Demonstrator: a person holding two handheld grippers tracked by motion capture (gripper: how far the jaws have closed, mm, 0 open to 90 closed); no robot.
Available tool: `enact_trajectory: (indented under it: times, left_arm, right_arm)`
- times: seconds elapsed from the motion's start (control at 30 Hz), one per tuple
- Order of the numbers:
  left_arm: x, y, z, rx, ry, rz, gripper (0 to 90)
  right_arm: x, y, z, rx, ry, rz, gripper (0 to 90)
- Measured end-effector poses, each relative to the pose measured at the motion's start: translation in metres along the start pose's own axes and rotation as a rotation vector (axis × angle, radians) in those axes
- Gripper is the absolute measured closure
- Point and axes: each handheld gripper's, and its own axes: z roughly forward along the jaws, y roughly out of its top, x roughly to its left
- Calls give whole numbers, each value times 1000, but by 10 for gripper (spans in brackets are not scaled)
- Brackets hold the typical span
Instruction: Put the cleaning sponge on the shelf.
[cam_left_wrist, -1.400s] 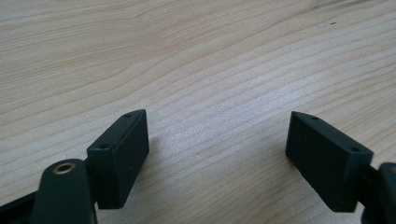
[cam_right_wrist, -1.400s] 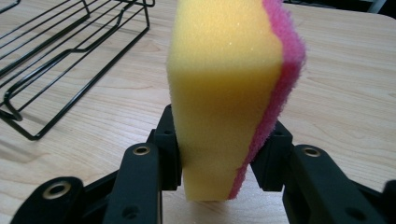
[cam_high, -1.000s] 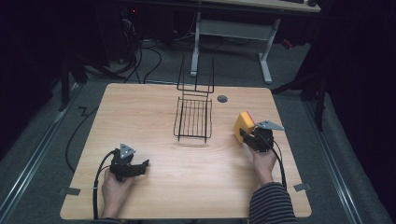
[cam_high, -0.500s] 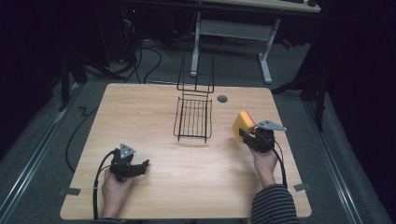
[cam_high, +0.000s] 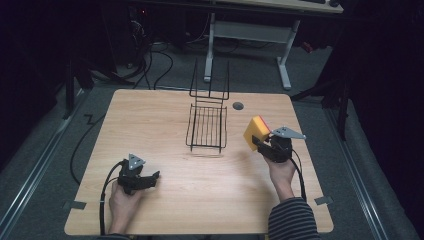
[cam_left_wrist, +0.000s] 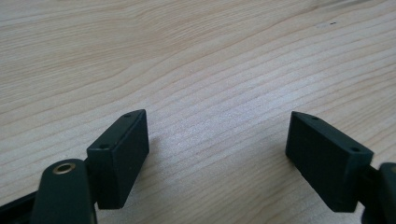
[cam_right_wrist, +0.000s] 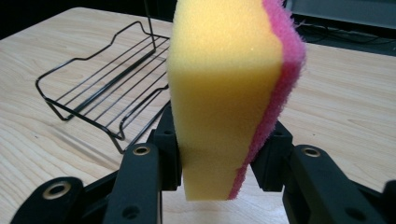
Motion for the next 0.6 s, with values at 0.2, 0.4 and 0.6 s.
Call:
enact_trajectory:
  times: [0.2,0.4,0.6]
  left_arm:
    - [0,0,0,0,0,0,220]
    - [0,0,0,0,0,0,220]
    - [0,0,0,0,0,0,220]
  right_arm:
    - [5,3,1,4,12,-4,611]
    - [14,11,0,-8,33,-24,610]
    - [21,19,1,-13,54,-41,610]
